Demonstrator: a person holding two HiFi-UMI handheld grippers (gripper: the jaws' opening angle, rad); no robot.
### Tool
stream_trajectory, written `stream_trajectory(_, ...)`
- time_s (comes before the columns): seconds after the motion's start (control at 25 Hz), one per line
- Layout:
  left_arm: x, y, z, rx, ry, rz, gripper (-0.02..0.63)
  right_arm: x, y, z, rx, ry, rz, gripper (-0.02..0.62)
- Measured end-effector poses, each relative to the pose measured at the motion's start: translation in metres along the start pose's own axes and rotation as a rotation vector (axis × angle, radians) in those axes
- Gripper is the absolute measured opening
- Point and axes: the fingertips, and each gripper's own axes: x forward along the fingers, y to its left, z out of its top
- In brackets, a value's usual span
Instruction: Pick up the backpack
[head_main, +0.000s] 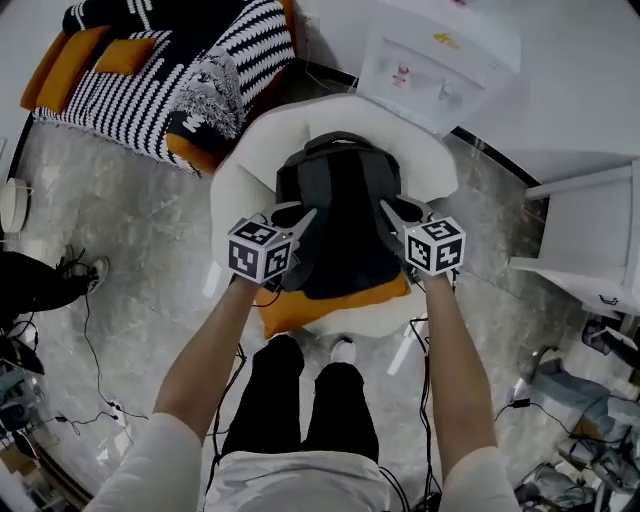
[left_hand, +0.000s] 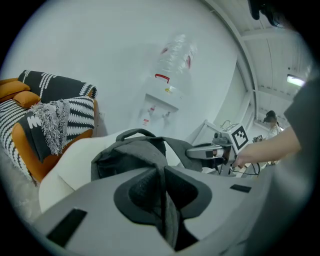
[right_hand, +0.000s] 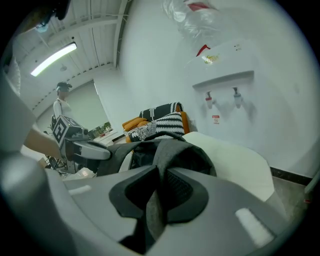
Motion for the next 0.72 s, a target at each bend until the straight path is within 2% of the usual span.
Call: stream_trajectory(0.72, -0.051, -0.068, 0.007, -0.02, 0.045, 0.024, 0.043, -0.081, 0.039, 0.004, 0.067, 0.025, 0.03, 0.049)
